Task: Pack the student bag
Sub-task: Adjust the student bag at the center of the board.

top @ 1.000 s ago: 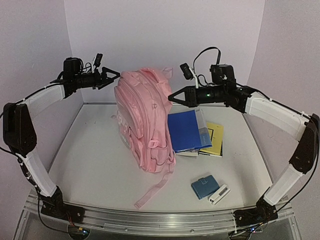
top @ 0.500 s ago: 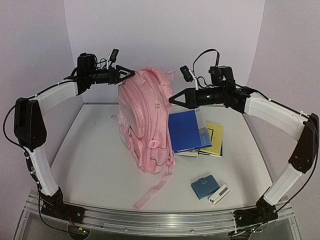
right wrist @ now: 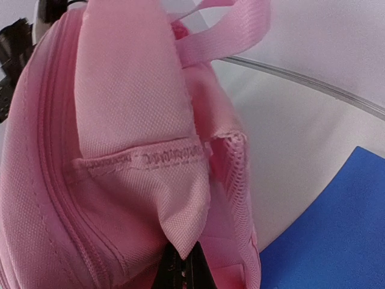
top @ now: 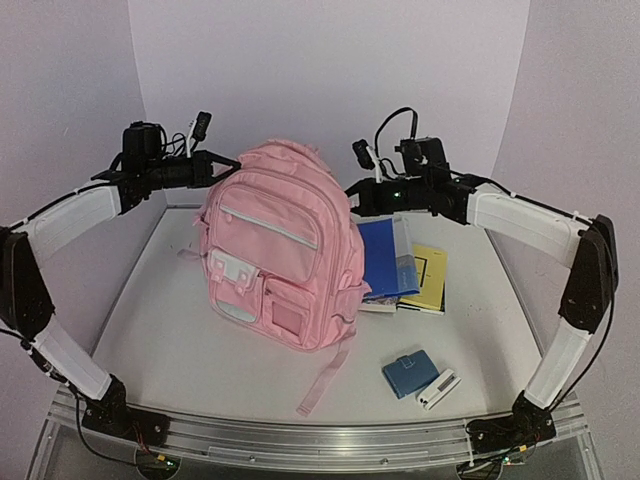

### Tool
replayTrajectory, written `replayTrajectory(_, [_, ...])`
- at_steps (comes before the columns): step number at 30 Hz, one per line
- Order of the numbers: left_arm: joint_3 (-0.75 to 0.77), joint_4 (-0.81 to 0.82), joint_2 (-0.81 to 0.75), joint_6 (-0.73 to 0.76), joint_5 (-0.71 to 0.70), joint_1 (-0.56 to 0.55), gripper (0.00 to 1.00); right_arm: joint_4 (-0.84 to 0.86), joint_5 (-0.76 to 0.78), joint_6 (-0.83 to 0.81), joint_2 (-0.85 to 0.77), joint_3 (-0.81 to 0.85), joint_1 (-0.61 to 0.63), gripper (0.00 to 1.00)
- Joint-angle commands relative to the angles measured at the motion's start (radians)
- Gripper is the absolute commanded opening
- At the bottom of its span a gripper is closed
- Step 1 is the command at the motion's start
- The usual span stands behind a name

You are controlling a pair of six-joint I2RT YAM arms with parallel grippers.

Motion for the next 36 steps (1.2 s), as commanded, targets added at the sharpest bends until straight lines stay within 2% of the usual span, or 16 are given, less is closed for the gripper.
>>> replayTrajectory(1, [-0.092,-0.071,-0.202,0.049,-0.046,-0.041,0.0,0.064,0.221,0.012,0.058,0.081,0.037,0.0])
replayTrajectory(10, [-0.271,-0.219,-0.445,0.033,-0.129,-0.041,0.0,0.084,0.419,-0.038,0.143,0.247,0.11,0.0])
replayTrajectory(13, [-0.326,-0.26,-0.525,0.037,-0.209,-0.039,0.0,0.099,0.485,-0.054,0.137,0.259,0.155,0.02])
replayTrajectory(15, [-0.355,-0.273,-0.571,0.034,-0.231,-0.04,0.0,0.117,0.51,-0.055,0.12,0.243,0.179,0.24])
replayTrajectory(18, [-0.361,-0.307,-0.592,0.029,-0.222,-0.04,0.0,0.137,0.524,-0.046,0.076,0.202,0.195,0.66])
replayTrajectory(21, [-0.377,-0.325,-0.613,0.028,-0.205,-0.04,0.0,0.132,0.55,-0.065,-0.001,0.154,0.217,0.84])
replayTrajectory(26, [-0.4,-0.327,-0.653,0.019,-0.205,-0.04,0.0,0.109,0.623,-0.088,-0.158,0.029,0.238,0.98])
replayTrajectory(29, [-0.403,-0.327,-0.667,0.013,-0.204,-0.04,0.0,0.069,0.606,-0.099,-0.238,-0.028,0.238,0.98])
replayTrajectory(36, [-0.384,-0.369,-0.656,0.022,-0.216,-0.04,0.0,0.038,0.397,-0.091,-0.402,-0.185,0.243,0.98])
